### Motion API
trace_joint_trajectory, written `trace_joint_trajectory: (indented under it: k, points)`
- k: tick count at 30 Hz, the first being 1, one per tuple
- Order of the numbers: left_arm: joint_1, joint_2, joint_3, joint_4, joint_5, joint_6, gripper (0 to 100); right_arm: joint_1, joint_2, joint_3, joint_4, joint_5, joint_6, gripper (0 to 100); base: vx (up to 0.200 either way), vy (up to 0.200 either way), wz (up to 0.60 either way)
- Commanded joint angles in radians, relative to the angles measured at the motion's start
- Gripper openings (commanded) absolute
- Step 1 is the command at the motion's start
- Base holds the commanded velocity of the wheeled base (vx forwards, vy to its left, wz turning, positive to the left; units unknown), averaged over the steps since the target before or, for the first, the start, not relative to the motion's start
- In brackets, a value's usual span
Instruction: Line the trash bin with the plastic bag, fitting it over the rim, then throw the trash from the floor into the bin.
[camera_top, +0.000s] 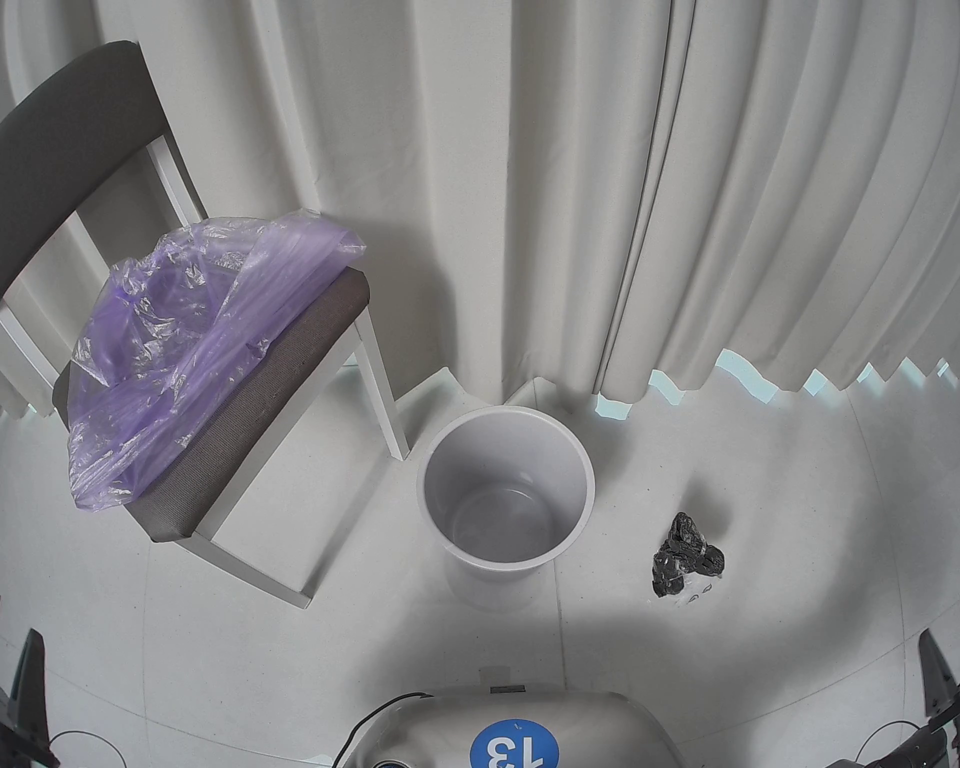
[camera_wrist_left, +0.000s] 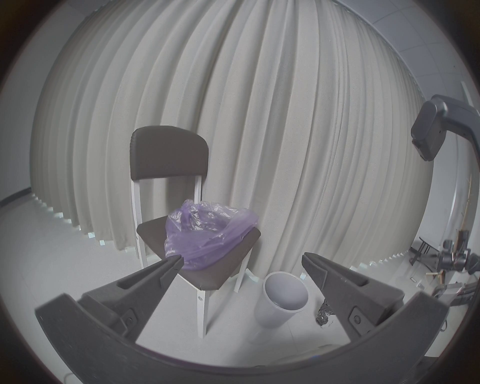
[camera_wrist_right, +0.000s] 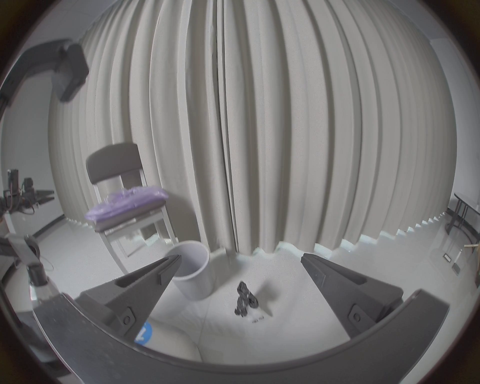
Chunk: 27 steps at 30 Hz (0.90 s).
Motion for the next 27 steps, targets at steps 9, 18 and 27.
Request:
trace_joint_trajectory:
  k: [9,18,27]
  points:
    - [0.000,0.659,-0.358,0.244,0.321,0.466,100,0.059,0.890,-0.491,-0.309,-0.161,0.023,100,0.000,0.000,0.00]
    - [0.091,0.843,-0.385,0.235,0.326,0.586,100,0.202,0.946,-0.436,-0.318,-0.175,0.029,100,0.000,0.000,0.00]
    - [0.106,0.961,-0.443,0.210,0.330,0.586,100,0.203,0.943,-0.435,-0.317,-0.157,0.032,100,0.000,0.000,0.00]
